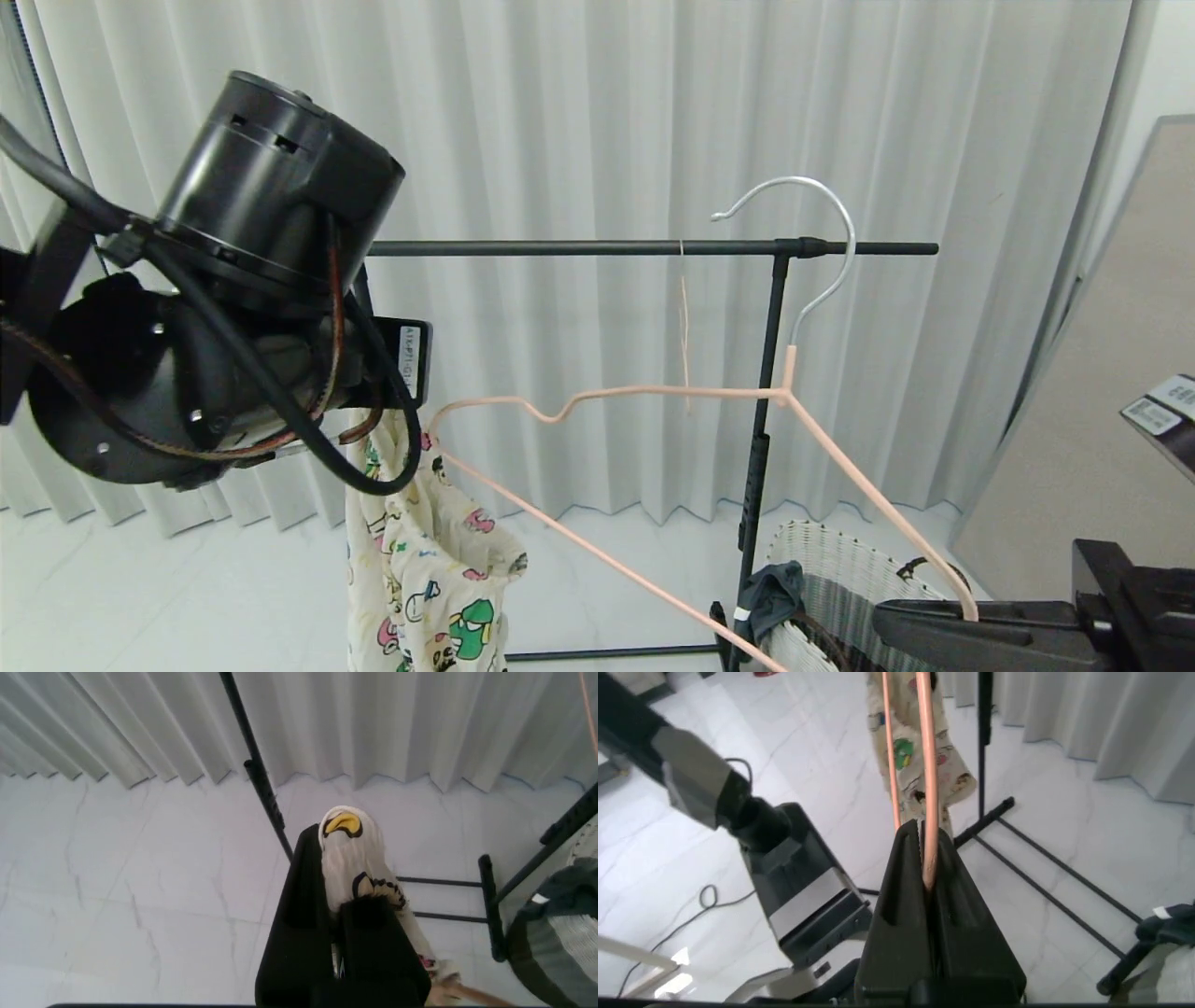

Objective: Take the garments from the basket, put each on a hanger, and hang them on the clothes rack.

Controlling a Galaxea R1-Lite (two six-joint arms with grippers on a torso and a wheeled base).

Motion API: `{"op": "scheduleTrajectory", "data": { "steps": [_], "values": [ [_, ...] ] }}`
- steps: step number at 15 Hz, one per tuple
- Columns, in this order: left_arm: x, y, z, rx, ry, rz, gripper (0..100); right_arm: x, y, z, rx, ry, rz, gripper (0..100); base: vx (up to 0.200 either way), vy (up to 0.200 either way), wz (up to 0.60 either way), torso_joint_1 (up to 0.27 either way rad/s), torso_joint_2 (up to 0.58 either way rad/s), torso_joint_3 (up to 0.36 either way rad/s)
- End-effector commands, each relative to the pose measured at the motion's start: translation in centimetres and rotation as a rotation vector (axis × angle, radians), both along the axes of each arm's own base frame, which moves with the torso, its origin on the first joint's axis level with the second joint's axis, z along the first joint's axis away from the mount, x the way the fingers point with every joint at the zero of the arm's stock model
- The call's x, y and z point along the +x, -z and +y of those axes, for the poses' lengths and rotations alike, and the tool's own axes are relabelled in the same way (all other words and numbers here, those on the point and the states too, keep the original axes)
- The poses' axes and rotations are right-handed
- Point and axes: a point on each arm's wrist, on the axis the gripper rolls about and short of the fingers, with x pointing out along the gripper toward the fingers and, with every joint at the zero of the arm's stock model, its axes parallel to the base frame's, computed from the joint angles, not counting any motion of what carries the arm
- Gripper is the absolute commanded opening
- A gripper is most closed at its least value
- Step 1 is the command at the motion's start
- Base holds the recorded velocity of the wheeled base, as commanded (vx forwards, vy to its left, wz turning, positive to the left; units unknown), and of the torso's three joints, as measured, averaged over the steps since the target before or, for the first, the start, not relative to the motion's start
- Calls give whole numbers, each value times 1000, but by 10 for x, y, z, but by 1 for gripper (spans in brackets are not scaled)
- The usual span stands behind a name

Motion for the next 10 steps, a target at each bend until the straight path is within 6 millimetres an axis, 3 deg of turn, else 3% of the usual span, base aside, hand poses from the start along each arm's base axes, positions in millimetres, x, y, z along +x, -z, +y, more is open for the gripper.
{"op": "scheduleTrajectory", "data": {
  "steps": [1,6,10],
  "values": [
    [10,8,-3,24,-27,12,0,0,0,1,-1,-4,2,0,0,0,0,0,0,0],
    [9,7,-4,22,-22,7,0,4,2,7,-2,-2,3,0,0,0,0,0,0,0],
    [5,5,-9,17,1,2,0,16,9,30,15,2,-6,0,0,0,0,0,0,0]
  ]
}}
